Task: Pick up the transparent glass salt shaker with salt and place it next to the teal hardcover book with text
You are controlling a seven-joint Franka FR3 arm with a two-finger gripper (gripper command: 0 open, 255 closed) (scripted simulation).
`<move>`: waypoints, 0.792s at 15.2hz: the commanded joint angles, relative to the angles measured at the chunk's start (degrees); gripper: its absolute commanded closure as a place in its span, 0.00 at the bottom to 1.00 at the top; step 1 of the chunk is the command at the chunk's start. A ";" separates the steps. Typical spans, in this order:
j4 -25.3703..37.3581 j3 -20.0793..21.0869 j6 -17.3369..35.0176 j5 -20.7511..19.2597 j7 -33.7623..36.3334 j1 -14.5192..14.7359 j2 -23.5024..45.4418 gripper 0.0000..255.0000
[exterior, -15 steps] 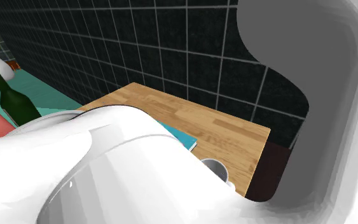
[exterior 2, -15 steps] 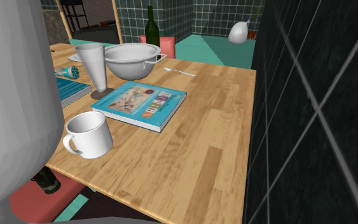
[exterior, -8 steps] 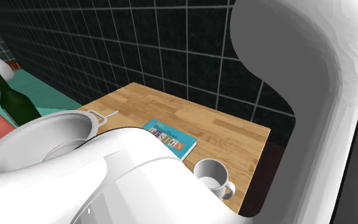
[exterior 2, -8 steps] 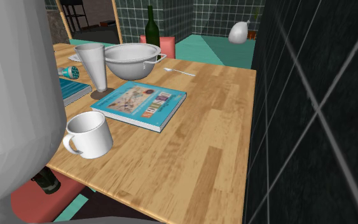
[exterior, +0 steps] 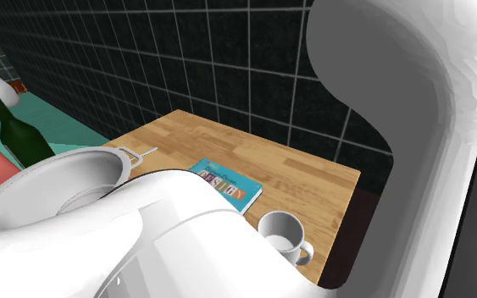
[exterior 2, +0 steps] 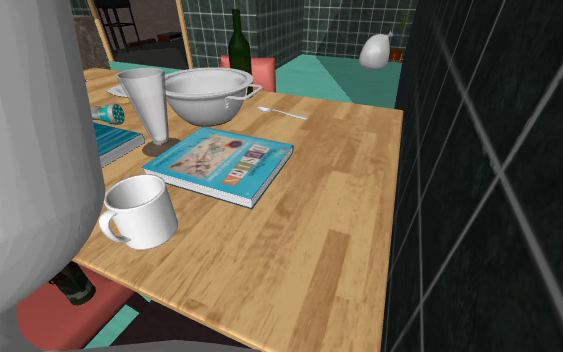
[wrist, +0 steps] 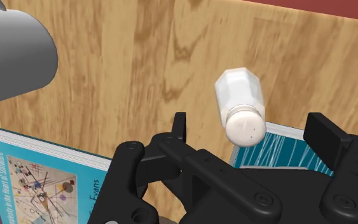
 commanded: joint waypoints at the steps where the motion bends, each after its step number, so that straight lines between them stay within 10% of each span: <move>1: 0.00 0.00 0.00 0.00 0.00 0.00 0.00 0.00; 12: 5.90 0.79 -6.70 1.41 -1.02 0.42 -1.25 0.00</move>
